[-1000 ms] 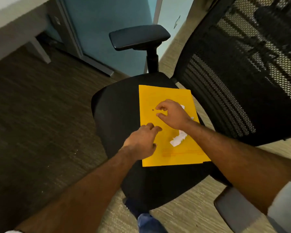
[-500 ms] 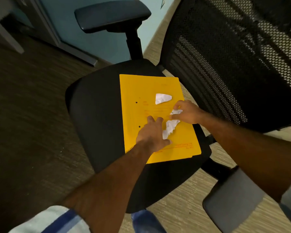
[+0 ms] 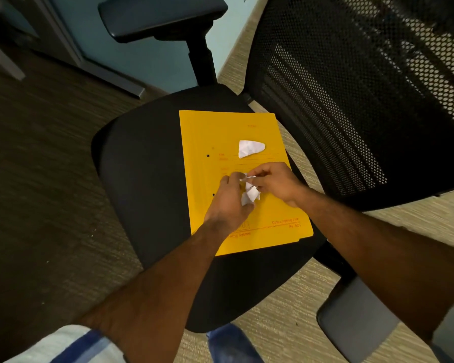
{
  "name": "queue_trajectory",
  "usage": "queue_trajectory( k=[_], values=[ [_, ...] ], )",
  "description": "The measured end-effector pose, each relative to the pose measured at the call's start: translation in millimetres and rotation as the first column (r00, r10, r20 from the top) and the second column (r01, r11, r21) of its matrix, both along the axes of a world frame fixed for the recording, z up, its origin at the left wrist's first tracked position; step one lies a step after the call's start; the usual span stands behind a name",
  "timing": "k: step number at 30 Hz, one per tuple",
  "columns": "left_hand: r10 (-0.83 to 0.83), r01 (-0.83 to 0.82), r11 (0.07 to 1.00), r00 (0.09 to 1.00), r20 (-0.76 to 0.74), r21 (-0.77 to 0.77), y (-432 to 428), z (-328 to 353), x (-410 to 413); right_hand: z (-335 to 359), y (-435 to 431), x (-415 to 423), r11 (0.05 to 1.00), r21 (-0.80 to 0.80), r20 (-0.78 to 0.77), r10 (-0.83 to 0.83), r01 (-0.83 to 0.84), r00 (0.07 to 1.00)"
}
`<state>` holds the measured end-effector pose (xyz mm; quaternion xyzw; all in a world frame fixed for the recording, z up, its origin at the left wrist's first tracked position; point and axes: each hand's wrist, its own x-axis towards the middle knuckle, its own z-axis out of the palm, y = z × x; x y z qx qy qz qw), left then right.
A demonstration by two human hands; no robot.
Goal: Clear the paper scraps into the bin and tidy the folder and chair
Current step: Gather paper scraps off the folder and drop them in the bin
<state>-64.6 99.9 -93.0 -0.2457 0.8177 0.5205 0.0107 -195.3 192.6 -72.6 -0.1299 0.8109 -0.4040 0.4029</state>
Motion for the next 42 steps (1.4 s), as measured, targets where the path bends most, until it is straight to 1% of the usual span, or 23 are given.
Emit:
queue_trajectory(
  k=[2, 4, 6, 9, 11, 14, 17, 19, 20, 22, 24, 26, 27, 28, 30, 32, 34, 38, 39, 40, 42],
  values=[
    [-0.008, 0.012, 0.994, 0.999, -0.039, 0.106, -6, 0, -2, 2, -4, 2, 1.0, -0.013, 0.041, 0.019, -0.019, 0.999],
    [-0.028, 0.04, 0.988, 0.997, -0.077, 0.149, -11, 2, -4, 6, -8, 4, 0.999, -0.027, 0.063, 0.039, -0.037, 0.997],
    [0.022, -0.004, 0.982, 0.995, -0.098, 0.186, -15, 3, -4, 10, -12, 5, 0.998, -0.046, 0.059, 0.052, -0.049, 0.997],
    [0.095, -0.084, 0.976, 0.994, -0.047, 0.203, -21, -2, -1, 15, -15, 2, 0.997, -0.055, 0.066, 0.053, -0.05, 0.996],
    [0.094, -0.085, 0.974, 0.995, -0.035, 0.208, -25, -6, 1, 17, -17, 1, 0.995, -0.037, 0.022, 0.091, -0.09, 0.996],
    [0.093, -0.079, 0.956, 0.995, -0.036, 0.283, -26, -3, 3, 18, -20, 1, 0.99, -0.017, -0.048, 0.137, -0.138, 0.989],
    [0.152, -0.133, 0.922, 0.988, -0.024, 0.365, -28, -2, 6, 21, -24, 0, 0.987, 0.011, -0.015, 0.161, -0.16, 0.987],
    [0.181, -0.163, 0.918, 0.983, -0.017, 0.362, -31, -4, 9, 23, -26, -2, 0.976, 0.038, 0.021, 0.212, -0.213, 0.977],
    [0.176, -0.16, 0.925, 0.984, -0.015, 0.344, -32, -4, 10, 24, -26, -3, 0.964, 0.062, 0.006, 0.258, -0.258, 0.966],
    [0.16, -0.146, 0.938, 0.987, -0.018, 0.314, -36, -5, 13, 24, -29, -7, 0.946, 0.093, -0.078, 0.317, -0.31, 0.945],
    [0.15, -0.139, 0.946, 0.988, -0.018, 0.292, -40, -7, 15, 19, -31, -13, 0.961, 0.109, -0.25, 0.275, -0.256, 0.928],
    [0.137, -0.127, 0.954, 0.99, -0.016, 0.272, -44, -9, 18, 9, -34, -23, 0.972, 0.155, -0.469, 0.23, -0.177, 0.853],
    [0.127, -0.118, 0.958, 0.992, -0.018, 0.261, -45, -11, 18, 4, -35, -29, 0.968, 0.192, -0.543, 0.244, -0.163, 0.804],
    [0.116, -0.109, 0.963, 0.993, -0.017, 0.246, -46, -10, 19, 0, -37, -35, 0.957, 0.239, -0.571, 0.276, -0.165, 0.774],
    [0.094, -0.089, 0.968, 0.995, -0.013, 0.234, -48, -8, 18, -3, -42, -41, 0.92, 0.339, -0.53, 0.358, -0.195, 0.769],
    [0.081, -0.074, 0.969, 0.997, -0.017, 0.235, -49, -4, 19, -5, -48, -41, 0.863, 0.451, -0.498, 0.456, -0.229, 0.737],
    [0.093, -0.089, 0.972, 0.996, -0.01, 0.217, -57, -1, 33, -4, -60, -26, 0.849, 0.445, -0.505, 0.501, -0.286, 0.703],
    [0.078, -0.075, 0.977, 0.997, -0.006, 0.198, -59, 1, 38, -7, -51, -15, 0.849, 0.421, -0.58, 0.523, -0.32, 0.624],
    [0.082, -0.079, 0.977, 0.997, -0.008, 0.198, -59, 2, 38, -7, -48, -13, 0.861, 0.398, -0.585, 0.504, -0.317, 0.635],
    [0.091, -0.087, 0.977, 0.996, -0.009, 0.193, -62, 4, 40, -4, -49, -8, 0.889, 0.341, -0.582, 0.454, -0.304, 0.675],
    [0.111, -0.107, 0.978, 0.994, -0.011, 0.18, -68, 8, 46, 2, -56, 7, 0.959, 0.171, -0.526, 0.284, -0.227, 0.802]
  ],
)
